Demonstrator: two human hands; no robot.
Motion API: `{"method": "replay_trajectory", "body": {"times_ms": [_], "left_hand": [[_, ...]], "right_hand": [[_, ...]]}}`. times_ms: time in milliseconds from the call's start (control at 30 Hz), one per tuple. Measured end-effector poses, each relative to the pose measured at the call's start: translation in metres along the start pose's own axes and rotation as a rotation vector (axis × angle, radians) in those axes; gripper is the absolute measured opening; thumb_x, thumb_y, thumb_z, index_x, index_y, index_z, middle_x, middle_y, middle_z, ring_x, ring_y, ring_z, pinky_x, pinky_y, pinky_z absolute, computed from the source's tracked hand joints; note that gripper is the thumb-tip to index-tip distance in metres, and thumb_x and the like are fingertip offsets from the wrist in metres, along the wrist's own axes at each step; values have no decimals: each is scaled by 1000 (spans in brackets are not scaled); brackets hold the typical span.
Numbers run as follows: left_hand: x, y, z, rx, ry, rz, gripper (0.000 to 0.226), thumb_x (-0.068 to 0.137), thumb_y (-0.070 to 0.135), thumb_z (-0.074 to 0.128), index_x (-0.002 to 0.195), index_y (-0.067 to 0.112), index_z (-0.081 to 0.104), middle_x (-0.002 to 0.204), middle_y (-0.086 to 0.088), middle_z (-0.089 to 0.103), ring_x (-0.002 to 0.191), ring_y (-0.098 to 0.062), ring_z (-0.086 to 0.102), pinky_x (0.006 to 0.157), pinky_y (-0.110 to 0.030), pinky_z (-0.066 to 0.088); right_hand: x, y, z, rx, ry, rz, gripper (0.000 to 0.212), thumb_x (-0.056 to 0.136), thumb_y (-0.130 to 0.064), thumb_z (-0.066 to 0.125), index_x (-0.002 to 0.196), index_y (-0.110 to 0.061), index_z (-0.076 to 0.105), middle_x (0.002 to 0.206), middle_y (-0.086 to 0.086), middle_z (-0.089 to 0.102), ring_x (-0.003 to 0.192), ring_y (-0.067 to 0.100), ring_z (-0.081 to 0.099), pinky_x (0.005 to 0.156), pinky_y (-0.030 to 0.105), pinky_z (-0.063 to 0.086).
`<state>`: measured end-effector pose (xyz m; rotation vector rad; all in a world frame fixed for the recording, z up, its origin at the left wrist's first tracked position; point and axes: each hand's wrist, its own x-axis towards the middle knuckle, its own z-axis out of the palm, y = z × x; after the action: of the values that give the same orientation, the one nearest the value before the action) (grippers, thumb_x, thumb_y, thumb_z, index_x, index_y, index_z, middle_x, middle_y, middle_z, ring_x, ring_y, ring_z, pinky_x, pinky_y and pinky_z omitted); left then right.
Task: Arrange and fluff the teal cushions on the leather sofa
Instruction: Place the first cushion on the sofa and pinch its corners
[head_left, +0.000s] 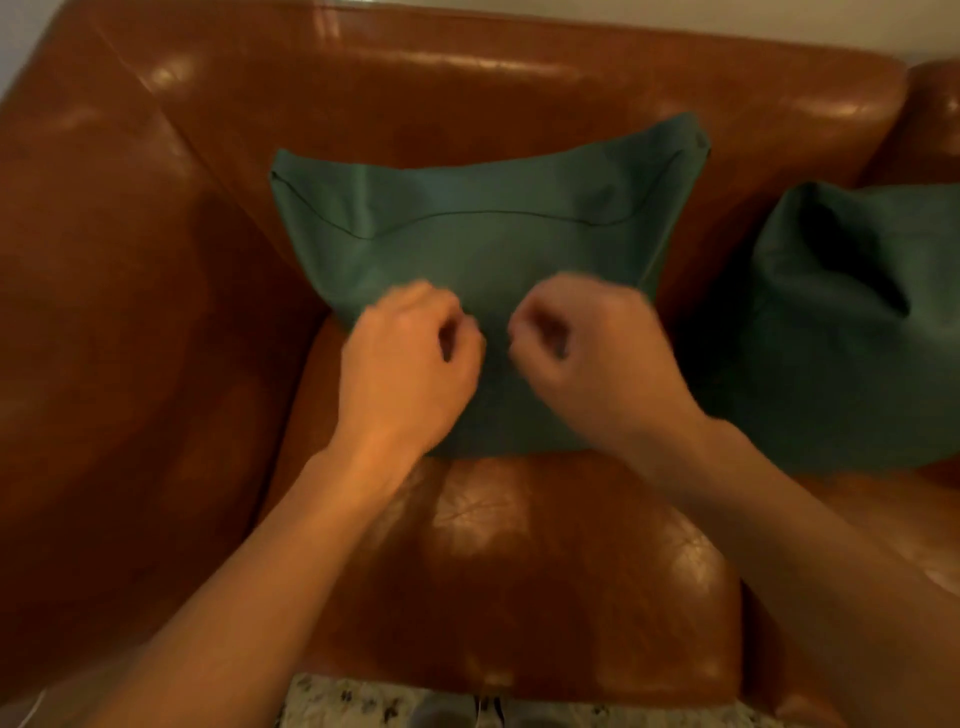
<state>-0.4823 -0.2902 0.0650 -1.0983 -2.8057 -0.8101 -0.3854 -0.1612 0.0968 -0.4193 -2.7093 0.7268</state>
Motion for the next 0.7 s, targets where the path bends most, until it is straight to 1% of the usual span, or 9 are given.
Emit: {"method": "replay_trajectory", "body": {"times_ms": [100, 167, 267, 333, 400, 500, 533, 600, 700], "left_hand": [[-10, -5, 17, -101, -523, -25, 22, 70, 30, 42, 71, 21, 62, 78, -9, 68, 84, -32, 66, 69, -42, 52], [-6, -8, 26, -125, -646, -7, 28, 75, 22, 44, 87, 19, 69, 91, -8, 73, 96, -28, 66, 76, -40, 52], [5, -16, 32, -333, -560, -142, 25, 85, 2, 50, 90, 14, 71, 91, -8, 74, 85, -13, 68, 81, -29, 53], [11, -29, 31, -547, -526, -315, 29, 86, -9, 47, 91, 7, 70, 81, -13, 72, 64, 1, 65, 68, -15, 52], [11, -52, 27, -612, -461, -443, 29, 87, -13, 43, 88, 1, 68, 74, -8, 67, 56, 5, 62, 60, -8, 45], [-2, -97, 20, -434, -260, -531, 31, 84, -3, 52, 72, 20, 68, 76, 2, 69, 72, -2, 65, 76, -21, 49], [-5, -106, 17, -398, -254, -554, 31, 83, -1, 54, 70, 23, 68, 76, 3, 70, 77, -8, 67, 80, -25, 50], [-9, -98, 15, -434, -462, -517, 33, 83, -4, 55, 68, 23, 68, 70, 3, 71, 72, -11, 67, 77, -25, 51], [-15, -45, 39, -251, -1025, -207, 13, 76, 19, 59, 74, 23, 72, 82, -2, 74, 79, -10, 67, 76, -26, 51]], "right_hand": [[-1, 2, 22, -144, -584, 158, 27, 83, -34, 50, 59, -20, 48, 79, 12, 61, 83, 34, 62, 64, 31, 38], [9, 13, 33, -136, -673, 199, 32, 84, -35, 52, 58, -18, 48, 79, 14, 61, 84, 34, 64, 65, 32, 43], [20, 34, 37, 23, -601, 310, 27, 81, -29, 56, 63, -13, 67, 66, 7, 67, 75, 27, 68, 72, 36, 56], [23, 48, 33, 174, -561, 442, 24, 83, -20, 54, 71, -12, 74, 69, 6, 73, 72, 22, 71, 76, 39, 59], [19, 64, 27, 299, -498, 588, 26, 85, -13, 52, 73, -9, 74, 73, 10, 74, 74, 24, 72, 78, 39, 60], [2, 88, 16, 288, -410, 644, 26, 84, -16, 51, 71, -11, 73, 74, 8, 74, 76, 21, 71, 81, 39, 58], [-5, 92, 14, 223, -414, 638, 25, 81, -21, 53, 72, -12, 73, 74, 6, 73, 77, 20, 70, 80, 41, 57], [-18, 79, 17, 73, -569, 549, 23, 81, -26, 57, 80, -11, 74, 81, 8, 73, 83, 22, 68, 79, 39, 55], [-27, 36, 57, -5, -946, 328, 25, 93, -24, 51, 98, -11, 73, 105, 10, 72, 100, 25, 66, 81, 30, 50]]}}
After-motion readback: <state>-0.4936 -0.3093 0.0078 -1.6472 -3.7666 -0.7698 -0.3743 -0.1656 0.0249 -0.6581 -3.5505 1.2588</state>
